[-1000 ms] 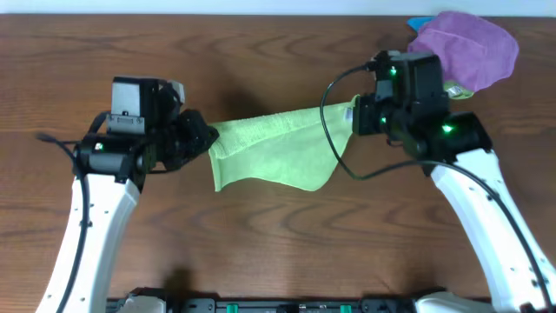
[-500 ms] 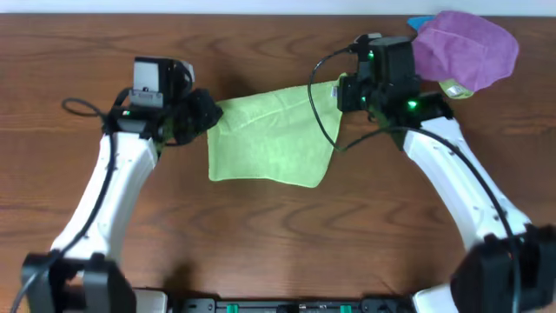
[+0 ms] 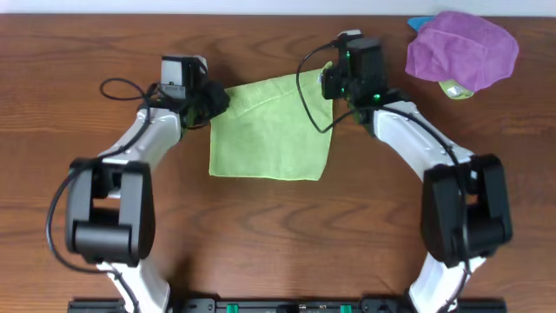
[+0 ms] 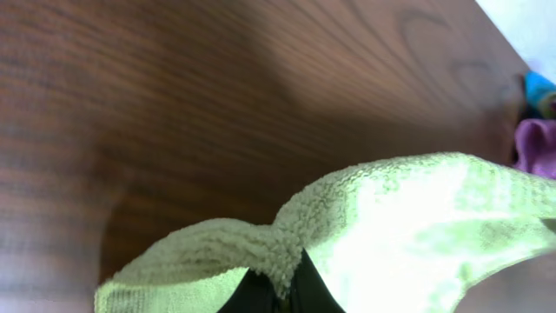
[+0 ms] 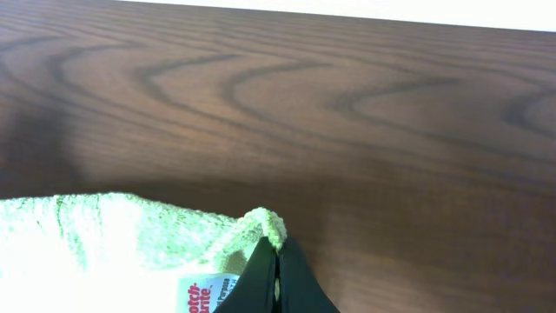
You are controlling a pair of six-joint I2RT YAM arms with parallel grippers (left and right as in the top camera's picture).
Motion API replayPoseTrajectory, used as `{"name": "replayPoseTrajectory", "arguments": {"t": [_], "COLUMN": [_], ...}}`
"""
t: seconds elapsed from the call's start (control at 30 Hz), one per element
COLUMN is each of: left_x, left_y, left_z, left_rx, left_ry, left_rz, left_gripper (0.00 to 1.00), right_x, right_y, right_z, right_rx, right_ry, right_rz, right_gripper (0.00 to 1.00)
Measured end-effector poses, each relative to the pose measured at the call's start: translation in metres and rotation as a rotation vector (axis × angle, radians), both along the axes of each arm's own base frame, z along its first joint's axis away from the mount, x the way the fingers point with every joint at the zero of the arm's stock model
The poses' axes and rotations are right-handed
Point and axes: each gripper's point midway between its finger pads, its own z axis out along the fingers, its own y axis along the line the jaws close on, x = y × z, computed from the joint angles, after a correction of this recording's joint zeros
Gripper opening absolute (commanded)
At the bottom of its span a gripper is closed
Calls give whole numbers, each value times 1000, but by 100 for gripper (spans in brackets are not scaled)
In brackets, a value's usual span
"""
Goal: Fold the cloth
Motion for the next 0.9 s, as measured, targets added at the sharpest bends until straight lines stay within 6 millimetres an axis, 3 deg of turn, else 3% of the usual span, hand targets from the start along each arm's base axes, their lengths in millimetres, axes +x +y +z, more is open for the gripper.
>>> {"name": "replayPoseTrajectory", "arguments": {"t": [0.07,0.1,0.13,0.2,0.37,0.5,0.63,0.73,0.8,0.9], "left_x": [5,9,11,16,15,0,-35,-67,-91,-114], "left_y": [1,3,4,7,20,35,45,47,47,45], "left_z": [-6,-6,-5,-2,-3,3,31,49,55,51], "left_rx": [8,15,22,27,30,35,32,37,42,48], "left_ry": [-14,-27,-38,-61,-45,14,105,172,236,320], "left_rz": [2,14,16,21,50,73,84,74,57,29], "left_gripper": [50,71,86,97,95,95,95,95,95,95], "right_x": [3,4,5,8,5,-17,-56,-88,-109,-126], "right_y": [-2,-3,-4,-4,-7,-9,-9,-11,-15,-21], "right_z": [-8,-12,-13,-10,-10,7,41,55,56,44], "right_rx": [-16,-27,-31,-32,-36,-10,55,99,132,192], "right_ry": [-1,1,-2,-18,-5,63,152,245,325,428], "right_rz": [-8,-9,-14,-20,-30,-36,-33,-43,-57,-74], "right_gripper": [53,68,70,74,75,76,76,69,66,67]}}
